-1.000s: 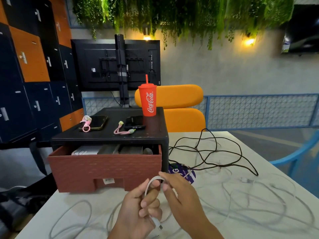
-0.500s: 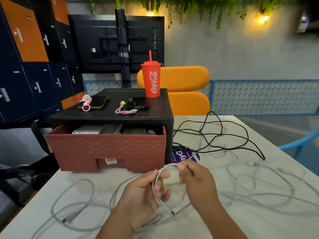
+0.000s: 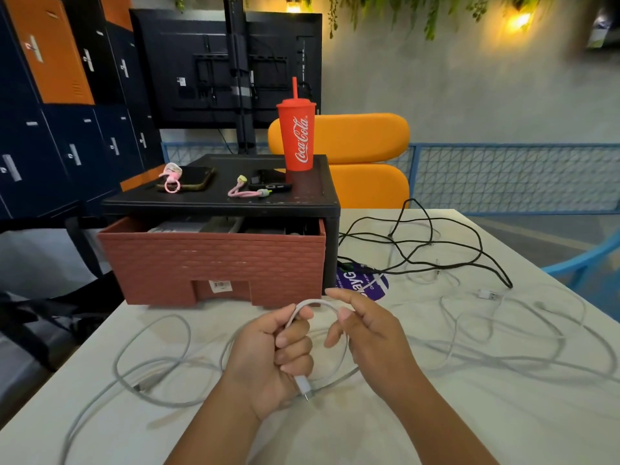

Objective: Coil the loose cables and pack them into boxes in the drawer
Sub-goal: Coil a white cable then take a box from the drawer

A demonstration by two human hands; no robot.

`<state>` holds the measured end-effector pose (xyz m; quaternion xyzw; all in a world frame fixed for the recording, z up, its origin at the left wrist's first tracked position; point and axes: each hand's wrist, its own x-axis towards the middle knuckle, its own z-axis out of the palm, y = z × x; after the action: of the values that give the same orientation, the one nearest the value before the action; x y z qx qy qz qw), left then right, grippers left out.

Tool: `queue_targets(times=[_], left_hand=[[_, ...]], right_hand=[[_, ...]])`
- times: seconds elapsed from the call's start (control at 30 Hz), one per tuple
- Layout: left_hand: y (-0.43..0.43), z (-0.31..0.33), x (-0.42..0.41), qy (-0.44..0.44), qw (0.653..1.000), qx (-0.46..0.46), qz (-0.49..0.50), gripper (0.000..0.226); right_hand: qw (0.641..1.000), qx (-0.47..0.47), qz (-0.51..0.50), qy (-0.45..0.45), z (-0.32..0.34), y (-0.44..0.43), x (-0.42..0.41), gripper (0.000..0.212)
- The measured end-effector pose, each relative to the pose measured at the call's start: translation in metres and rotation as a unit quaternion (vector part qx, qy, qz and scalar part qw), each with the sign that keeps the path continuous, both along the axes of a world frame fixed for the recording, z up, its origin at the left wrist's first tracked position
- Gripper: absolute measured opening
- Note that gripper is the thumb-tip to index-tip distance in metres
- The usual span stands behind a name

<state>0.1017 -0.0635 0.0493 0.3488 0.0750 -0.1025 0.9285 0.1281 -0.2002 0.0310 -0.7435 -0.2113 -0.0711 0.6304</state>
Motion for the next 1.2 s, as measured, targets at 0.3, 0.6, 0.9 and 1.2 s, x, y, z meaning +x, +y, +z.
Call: queue_targets(times=[0.3,0.6,0.9,1.2], left_hand=[[-0.007,0.0,0.001,-0.038,0.992,0.123,-0.014,0.024],[-0.004,-0.001,0.001,-0.037,0.973,0.223,0.037,0.033],[-0.013,-0.006,0.0,-0.087,0.92,0.377,0.065,0.004],[-0.008,-0.009,0.001,-0.141,0.807,0.568,0.078,0.026]], right_hand=[[0.998,-0.012,-0.064,-0.02,0.002,-0.002,0.004,0.027],[0.992,0.052,-0.11,0.02,0.005,-0.007,0.008,0.032],[0.98,0.113,-0.156,0.056,0.014,-0.013,0.009,0.029],[0.975,0.024,-0.219,-0.034,0.014,-0.017,0.005,0.035]])
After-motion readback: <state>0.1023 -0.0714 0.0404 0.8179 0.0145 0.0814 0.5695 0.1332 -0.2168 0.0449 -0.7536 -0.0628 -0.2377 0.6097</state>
